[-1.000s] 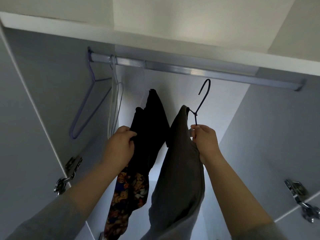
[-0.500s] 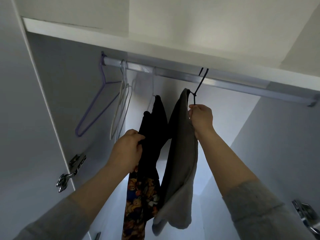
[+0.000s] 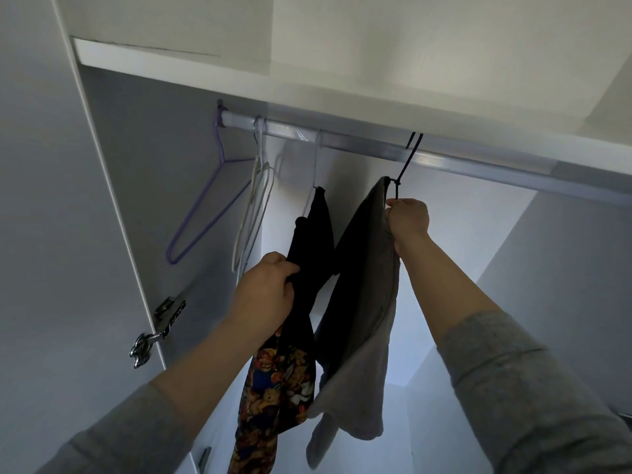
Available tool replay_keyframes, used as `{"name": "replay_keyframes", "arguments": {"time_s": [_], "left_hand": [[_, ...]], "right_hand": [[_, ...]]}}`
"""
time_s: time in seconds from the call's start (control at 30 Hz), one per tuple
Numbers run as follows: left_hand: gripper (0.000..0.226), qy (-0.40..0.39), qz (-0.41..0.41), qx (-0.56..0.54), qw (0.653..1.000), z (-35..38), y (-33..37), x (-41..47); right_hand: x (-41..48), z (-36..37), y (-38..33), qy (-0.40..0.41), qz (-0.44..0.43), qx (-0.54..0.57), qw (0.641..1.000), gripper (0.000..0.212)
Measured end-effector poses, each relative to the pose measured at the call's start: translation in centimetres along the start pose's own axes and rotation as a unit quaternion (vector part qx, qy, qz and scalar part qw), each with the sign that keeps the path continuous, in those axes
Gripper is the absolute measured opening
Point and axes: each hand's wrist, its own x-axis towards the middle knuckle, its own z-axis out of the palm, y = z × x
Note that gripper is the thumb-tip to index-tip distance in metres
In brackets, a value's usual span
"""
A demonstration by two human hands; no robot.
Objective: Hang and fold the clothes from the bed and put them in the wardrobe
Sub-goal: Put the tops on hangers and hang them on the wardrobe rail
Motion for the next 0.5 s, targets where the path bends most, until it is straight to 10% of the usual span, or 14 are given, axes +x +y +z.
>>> {"name": "replay_keyframes", "arguments": {"time_s": [0.27,0.5], "left_hand": [[0.033,-0.003,0.003,0.008,1.0,-0.4,-0.1,-0.2],[0.032,-0.013,0.006,0.013,1.0,-0.6,-0.7,0.1]], "right_hand": [[-2.3,1.6,5.0,-0.094,0.081,-0.049,0.991,0.025],[-4.6,1.6,7.0,-0.021,0.092,0.044,0.995,0.026]]}}
